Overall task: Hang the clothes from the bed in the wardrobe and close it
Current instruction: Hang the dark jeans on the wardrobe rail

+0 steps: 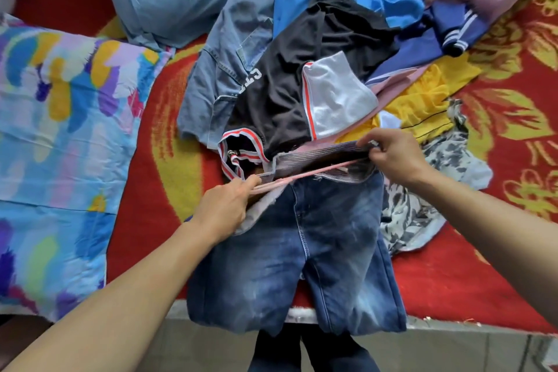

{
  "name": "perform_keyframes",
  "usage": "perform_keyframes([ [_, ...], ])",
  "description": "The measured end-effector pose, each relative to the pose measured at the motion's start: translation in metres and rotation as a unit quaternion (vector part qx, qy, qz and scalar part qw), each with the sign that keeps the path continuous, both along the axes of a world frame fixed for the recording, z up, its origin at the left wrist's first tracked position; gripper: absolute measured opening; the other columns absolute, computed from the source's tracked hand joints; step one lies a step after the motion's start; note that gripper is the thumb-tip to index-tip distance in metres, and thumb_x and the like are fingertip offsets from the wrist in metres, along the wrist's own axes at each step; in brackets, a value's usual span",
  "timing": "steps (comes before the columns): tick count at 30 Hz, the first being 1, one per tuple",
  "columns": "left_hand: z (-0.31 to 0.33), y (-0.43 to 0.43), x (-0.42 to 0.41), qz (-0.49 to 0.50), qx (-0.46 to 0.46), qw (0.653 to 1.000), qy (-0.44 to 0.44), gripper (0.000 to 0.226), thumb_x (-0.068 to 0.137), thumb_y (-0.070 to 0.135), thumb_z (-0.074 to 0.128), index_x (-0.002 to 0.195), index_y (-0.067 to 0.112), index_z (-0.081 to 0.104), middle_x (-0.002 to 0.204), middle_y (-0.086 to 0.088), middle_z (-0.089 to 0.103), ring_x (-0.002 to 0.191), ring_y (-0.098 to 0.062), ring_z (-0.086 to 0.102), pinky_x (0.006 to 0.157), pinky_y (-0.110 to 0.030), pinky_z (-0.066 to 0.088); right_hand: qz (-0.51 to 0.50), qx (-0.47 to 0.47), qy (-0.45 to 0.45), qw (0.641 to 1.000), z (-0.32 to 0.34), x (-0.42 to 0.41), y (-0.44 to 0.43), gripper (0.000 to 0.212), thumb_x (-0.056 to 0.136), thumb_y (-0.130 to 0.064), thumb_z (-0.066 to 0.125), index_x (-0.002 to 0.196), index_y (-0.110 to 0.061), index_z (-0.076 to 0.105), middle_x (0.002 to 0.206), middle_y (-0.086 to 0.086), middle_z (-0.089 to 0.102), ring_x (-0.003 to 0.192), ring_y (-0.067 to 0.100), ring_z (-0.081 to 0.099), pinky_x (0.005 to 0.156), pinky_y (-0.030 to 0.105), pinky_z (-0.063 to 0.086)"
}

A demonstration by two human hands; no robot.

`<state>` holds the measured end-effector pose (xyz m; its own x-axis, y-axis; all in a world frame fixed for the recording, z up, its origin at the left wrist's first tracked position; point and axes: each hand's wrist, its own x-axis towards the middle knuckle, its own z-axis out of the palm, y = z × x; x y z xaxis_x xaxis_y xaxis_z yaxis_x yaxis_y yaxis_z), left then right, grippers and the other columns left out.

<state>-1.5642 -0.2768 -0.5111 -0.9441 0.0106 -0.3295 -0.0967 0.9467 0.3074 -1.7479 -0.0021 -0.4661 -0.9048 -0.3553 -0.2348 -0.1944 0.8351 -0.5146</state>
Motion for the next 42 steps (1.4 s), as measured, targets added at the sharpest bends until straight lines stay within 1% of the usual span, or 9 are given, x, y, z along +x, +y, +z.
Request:
perform_keyframes([
  [5, 0.019, 0.009, -0.024, 0.023, -0.030, 0.999, 0.015, 0.050, 0.085, 0.005, 0.042, 0.131, 0.025, 0.037, 0.104, -0.013, 0.063, 0.085, -0.042, 0.062, 0.066, -0.045, 0.045, -0.082, -0.045, 0.026, 0.995, 0.020, -0.028, -0.016, 0.025, 0.074, -0.005, 0.063, 0.075, -0.029, 0.069, 0.077, 0.004, 0.069, 0.073, 0.020, 0.063, 0.071, 0.033, 0.051],
  [11, 0.039, -0.025, -0.031, 0.065, -0.032, 0.997, 0.038, 0.037, 0.085, 0.000, 0.043, 0.117, 0.020, 0.040, 0.096, -0.018, 0.065, 0.080, -0.042, 0.061, 0.062, -0.044, 0.044, -0.004, -0.085, -0.014, 0.996, 0.028, 0.002, -0.060, 0.026, 0.074, -0.004, 0.063, 0.074, -0.028, 0.072, 0.056, -0.010, 0.055, 0.055, 0.007, 0.047, 0.056, 0.024, 0.037],
  [16, 0.036, -0.019, -0.028, 0.052, -0.005, 0.997, 0.048, 0.035, 0.085, 0.003, 0.044, 0.113, 0.023, 0.039, 0.096, -0.014, 0.065, 0.081, -0.041, 0.061, 0.064, -0.045, 0.046, 0.037, -0.073, -0.052, 0.995, 0.011, 0.025, -0.083, 0.027, 0.076, -0.006, 0.063, 0.084, -0.026, 0.078, 0.071, -0.004, 0.068, 0.070, 0.014, 0.059, 0.067, 0.026, 0.044],
  [20, 0.023, -0.020, -0.020, 0.058, 0.012, 0.996, 0.061, 0.037, 0.086, 0.003, 0.045, 0.117, 0.024, 0.043, 0.095, -0.012, 0.065, 0.080, -0.040, 0.060, 0.064, -0.048, 0.048, 0.123, -0.065, -0.108, 0.984, -0.006, 0.039, -0.083, 0.027, 0.080, -0.009, 0.061, 0.099, -0.022, 0.076, 0.079, 0.004, 0.069, 0.070, 0.016, 0.055, 0.062, 0.024, 0.038],
  [24, 0.020, -0.019, -0.012, 0.054, 0.024, 0.995, 0.081, 0.021, 0.095, 0.016, 0.044, 0.114, 0.026, 0.046, 0.098, -0.007, 0.065, 0.082, -0.039, 0.061, 0.062, -0.047, 0.048, 0.225, 0.003, 0.001, 0.974, -0.012, 0.039, -0.073, 0.019, 0.087, -0.035, 0.066, 0.097, -0.020, 0.072, 0.092, 0.004, 0.068, 0.091, 0.024, 0.054, 0.072, 0.030, 0.034],
  [29, 0.025, -0.039, -0.003, 0.060, -0.019, 0.995, 0.073, 0.023, 0.090, 0.023, 0.054, 0.112, 0.023, 0.050, 0.098, -0.005, 0.061, 0.085, -0.036, 0.061, 0.064, -0.044, 0.048, 0.212, -0.003, 0.102, 0.972, -0.006, 0.029, -0.045, 0.021, 0.091, -0.031, 0.062, 0.090, -0.011, 0.069, 0.086, 0.008, 0.069, 0.082, 0.033, 0.056, 0.070, 0.040, 0.045],
  [33, 0.034, -0.035, -0.003, 0.064, -0.053, 0.994, 0.065, 0.029, 0.085, 0.023, 0.058, 0.113, 0.019, 0.054, 0.093, -0.006, 0.059, 0.087, -0.034, 0.060, 0.065, -0.040, 0.043, 0.184, 0.012, 0.137, 0.973, -0.004, 0.027, -0.030, 0.017, 0.090, -0.030, 0.065, 0.087, -0.013, 0.068, 0.082, 0.007, 0.068, 0.081, 0.033, 0.058, 0.065, 0.040, 0.046],
  [38, 0.048, -0.038, -0.008, 0.067, -0.062, 0.990, 0.105, 0.029, 0.083, 0.026, 0.054, 0.112, 0.021, 0.056, 0.096, -0.006, 0.056, 0.085, -0.034, 0.060, 0.059, -0.038, 0.041, 0.241, 0.052, 0.225, 0.943, 0.014, 0.021, -0.018, 0.036, 0.091, -0.049, 0.045, 0.085, -0.020, 0.065, 0.080, -0.002, 0.065, 0.081, 0.026, 0.058, 0.052, 0.032, 0.041],
  [42, 0.081, -0.051, -0.012, 0.067, -0.076, 0.986, 0.132, 0.038, 0.072, 0.039, 0.048, 0.107, 0.028, 0.056, 0.094, -0.002, 0.057, 0.082, -0.033, 0.062, 0.061, -0.039, 0.046, 0.287, 0.079, 0.279, 0.913, 0.040, 0.019, -0.009, 0.034, 0.095, -0.045, 0.045, 0.087, -0.018, 0.063, 0.087, 0.001, 0.062, 0.085, 0.028, 0.056, 0.064, 0.039, 0.045],
])
